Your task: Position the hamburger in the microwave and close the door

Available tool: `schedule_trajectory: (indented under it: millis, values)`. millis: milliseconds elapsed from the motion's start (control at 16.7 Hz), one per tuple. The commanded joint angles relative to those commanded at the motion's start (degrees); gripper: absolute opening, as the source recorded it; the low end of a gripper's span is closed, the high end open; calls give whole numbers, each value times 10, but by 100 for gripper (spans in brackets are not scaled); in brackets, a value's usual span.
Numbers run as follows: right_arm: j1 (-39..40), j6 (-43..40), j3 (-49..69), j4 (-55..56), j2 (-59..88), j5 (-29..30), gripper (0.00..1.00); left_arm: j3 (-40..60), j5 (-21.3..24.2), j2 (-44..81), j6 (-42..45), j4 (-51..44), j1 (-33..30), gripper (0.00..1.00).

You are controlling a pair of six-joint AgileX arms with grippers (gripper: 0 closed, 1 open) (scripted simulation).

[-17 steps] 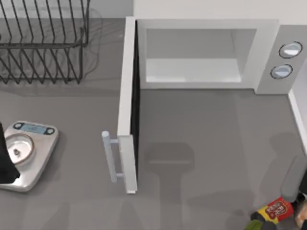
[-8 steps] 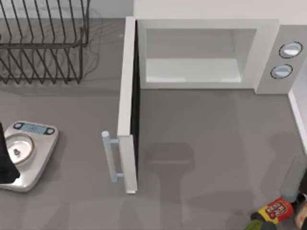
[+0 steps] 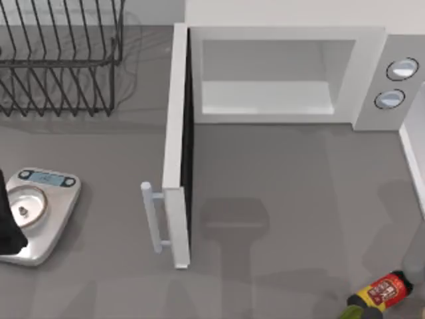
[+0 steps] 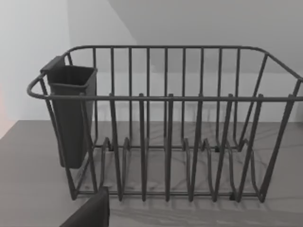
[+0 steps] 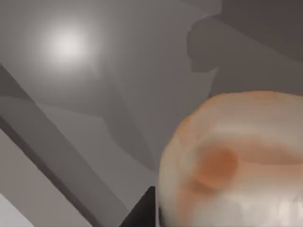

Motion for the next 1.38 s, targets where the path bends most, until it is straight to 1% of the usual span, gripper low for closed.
schedule_trajectory:
  millis: [180,300,660,780,900,1080,1380]
  values:
    - [6,-5,79,-76,-41,14,0,0,0,0,0,0,0,100]
    - [13,-9,116,-104,-66,29,0,0,0,0,0,0,0,100]
    - [15,-10,128,-111,-74,35,0,0,0,0,0,0,0,100]
    - [20,1,133,-93,-60,42,0,0,0,0,0,0,0,100]
    - [31,25,145,-50,-28,58,0,0,0,0,0,0,0,100]
    - [55,84,171,59,44,95,0,0,0,0,0,0,0,100]
    - [109,224,221,333,195,177,0,0,0,0,0,0,0,100]
